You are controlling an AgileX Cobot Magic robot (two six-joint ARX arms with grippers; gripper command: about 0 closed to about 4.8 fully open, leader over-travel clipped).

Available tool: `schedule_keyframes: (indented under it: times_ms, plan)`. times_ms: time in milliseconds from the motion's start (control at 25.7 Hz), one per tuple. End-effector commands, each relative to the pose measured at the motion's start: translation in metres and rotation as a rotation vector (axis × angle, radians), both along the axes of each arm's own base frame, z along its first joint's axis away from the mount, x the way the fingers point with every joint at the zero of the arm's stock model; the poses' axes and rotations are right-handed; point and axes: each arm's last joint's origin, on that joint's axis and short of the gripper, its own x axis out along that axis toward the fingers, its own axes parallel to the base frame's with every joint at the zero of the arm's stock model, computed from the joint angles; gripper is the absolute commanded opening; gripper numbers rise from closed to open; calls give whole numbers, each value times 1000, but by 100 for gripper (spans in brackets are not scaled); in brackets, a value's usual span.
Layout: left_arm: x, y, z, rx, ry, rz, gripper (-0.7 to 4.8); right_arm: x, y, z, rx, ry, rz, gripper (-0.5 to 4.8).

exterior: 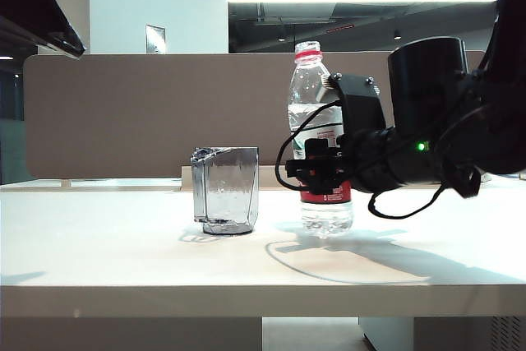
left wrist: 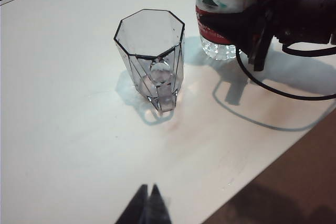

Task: Pick up the mineral water bottle on the table and pour water into the mug until it's full.

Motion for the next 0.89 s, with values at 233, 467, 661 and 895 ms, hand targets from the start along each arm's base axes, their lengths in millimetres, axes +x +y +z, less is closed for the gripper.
schedule_keyframes:
  times_ms: [233, 467, 661, 895]
  plan:
    - [0, 0, 2, -7, -12, 1, -2, 0, -1, 18, -190, -70, -16, 192]
    - [0, 0, 2, -7, -12, 1, -2, 2, -3, 28, -355, -98, -78, 192]
    - [0, 0, 2, -7, -12, 1, -2, 8, -1, 35, -461, -122, -89, 192]
    - [0, 0, 2, -7, -12, 1, -3, 16, 2, 43, -611, -172, -117, 192]
